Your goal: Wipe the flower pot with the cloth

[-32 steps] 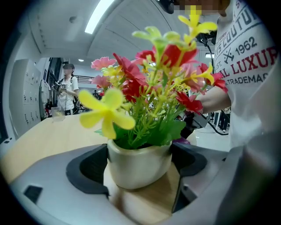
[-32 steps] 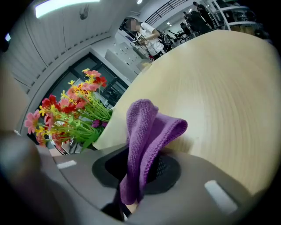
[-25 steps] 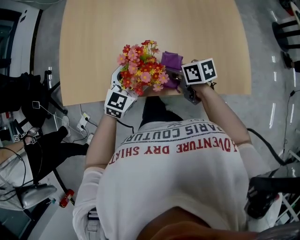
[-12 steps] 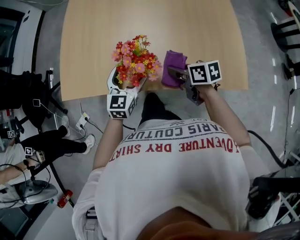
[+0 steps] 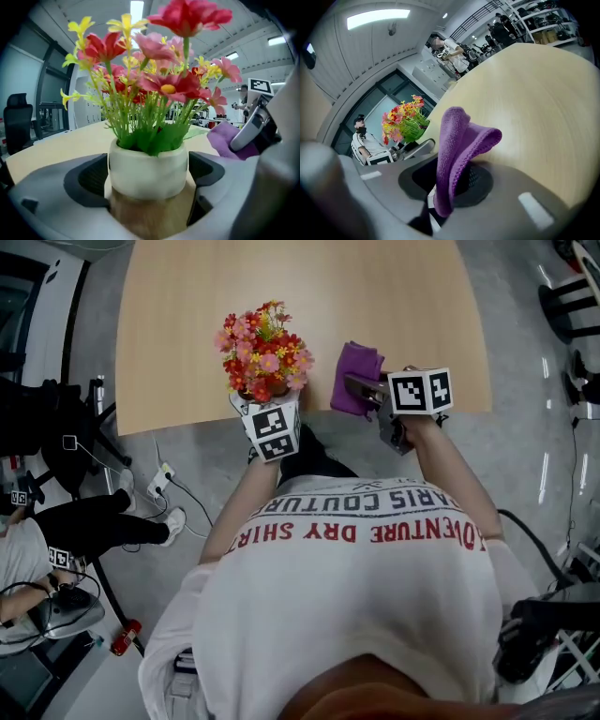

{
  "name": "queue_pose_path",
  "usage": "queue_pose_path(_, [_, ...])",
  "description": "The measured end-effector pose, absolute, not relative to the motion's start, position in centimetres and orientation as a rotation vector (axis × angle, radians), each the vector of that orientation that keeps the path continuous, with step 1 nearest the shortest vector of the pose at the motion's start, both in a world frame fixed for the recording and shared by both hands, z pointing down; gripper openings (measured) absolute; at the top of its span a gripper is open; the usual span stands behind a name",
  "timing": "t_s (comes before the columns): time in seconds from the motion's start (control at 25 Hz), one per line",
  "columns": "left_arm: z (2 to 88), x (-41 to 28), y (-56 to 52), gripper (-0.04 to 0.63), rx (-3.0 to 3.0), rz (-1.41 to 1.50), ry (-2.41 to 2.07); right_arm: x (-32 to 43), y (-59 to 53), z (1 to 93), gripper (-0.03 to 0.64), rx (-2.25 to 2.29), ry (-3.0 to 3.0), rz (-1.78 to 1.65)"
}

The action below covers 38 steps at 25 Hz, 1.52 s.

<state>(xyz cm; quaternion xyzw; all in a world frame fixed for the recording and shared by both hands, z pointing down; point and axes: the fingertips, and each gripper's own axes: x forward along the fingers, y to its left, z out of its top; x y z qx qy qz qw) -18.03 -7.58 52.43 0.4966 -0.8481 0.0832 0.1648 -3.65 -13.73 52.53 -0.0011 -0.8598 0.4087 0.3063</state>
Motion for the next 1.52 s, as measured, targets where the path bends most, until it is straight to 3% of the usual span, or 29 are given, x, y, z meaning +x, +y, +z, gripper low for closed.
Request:
queue_pose_path(0.4, [52.7, -18.6, -7.6, 0.523, 1.517, 0.271, -2.351, -4.1, -13.7, 52.1, 0.06, -0.016, -2.284, 1.08])
queue_pose_path(1.24, [51.2, -12.2, -7.7, 0.523, 2.139, 0.43, -1.873, -6.2, -11.6, 48.7, 0.06, -0.25, -2.315, 1.12])
queue_pose_path(1.52, [51.0, -16.4, -7.5, 0.523, 2.153, 0.413, -1.846, -11.2, -12.3, 50.6, 0.06, -0.174, -2.233, 1.059])
